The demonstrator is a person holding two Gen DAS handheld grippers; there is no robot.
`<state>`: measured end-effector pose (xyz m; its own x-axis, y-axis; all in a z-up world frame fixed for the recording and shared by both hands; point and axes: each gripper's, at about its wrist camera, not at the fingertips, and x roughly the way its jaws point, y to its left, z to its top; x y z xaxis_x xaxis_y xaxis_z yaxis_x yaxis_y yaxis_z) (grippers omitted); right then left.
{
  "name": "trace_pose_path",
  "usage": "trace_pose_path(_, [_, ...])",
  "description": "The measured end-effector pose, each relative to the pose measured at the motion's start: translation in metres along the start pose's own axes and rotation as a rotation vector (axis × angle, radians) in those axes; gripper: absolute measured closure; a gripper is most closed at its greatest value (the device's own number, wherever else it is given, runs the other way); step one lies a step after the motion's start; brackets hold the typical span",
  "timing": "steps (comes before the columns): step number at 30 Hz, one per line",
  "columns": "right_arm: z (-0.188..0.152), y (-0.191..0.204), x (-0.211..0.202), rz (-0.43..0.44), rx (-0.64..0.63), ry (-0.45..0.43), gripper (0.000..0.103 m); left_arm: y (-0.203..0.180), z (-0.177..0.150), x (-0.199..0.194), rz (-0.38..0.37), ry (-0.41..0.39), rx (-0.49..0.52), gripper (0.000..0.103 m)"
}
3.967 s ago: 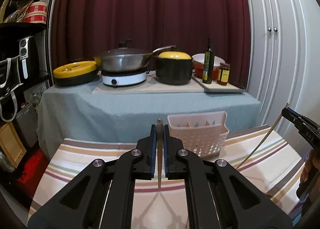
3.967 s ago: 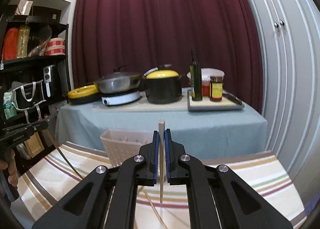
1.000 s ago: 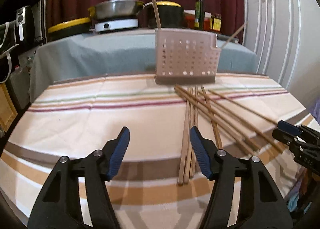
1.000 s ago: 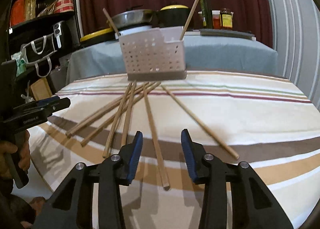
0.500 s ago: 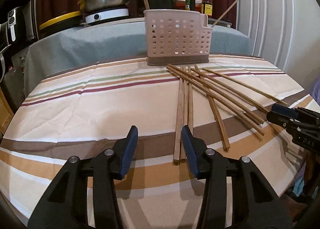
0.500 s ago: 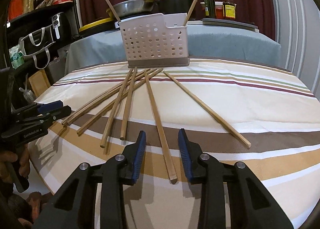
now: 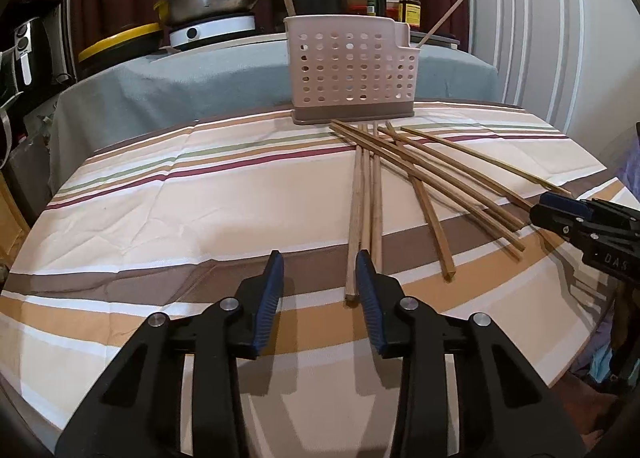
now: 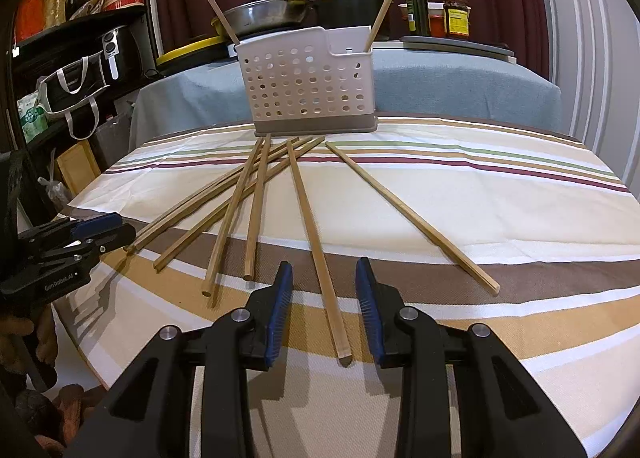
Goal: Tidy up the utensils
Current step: 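Grasp another chopstick with the left gripper while the right gripper grasps one too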
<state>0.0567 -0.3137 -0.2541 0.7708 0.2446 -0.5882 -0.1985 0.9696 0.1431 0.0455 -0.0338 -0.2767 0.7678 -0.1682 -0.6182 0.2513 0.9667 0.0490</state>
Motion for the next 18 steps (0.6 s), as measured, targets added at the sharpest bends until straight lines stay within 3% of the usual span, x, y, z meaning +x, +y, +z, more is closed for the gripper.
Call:
trace_pose_path(9, [0.001, 0.0014, -0.0007, 0.006, -0.001, -0.002, 0.069, 0.0001, -0.003, 0.0, -0.008, 0.012, 0.011, 0.067])
trace_pose_path(18, [0.0009, 0.0007, -0.0023, 0.002, 0.006, -0.005, 0.069, 0.0021, -0.0028, 0.0043, -0.009, 0.016, 0.01, 0.083])
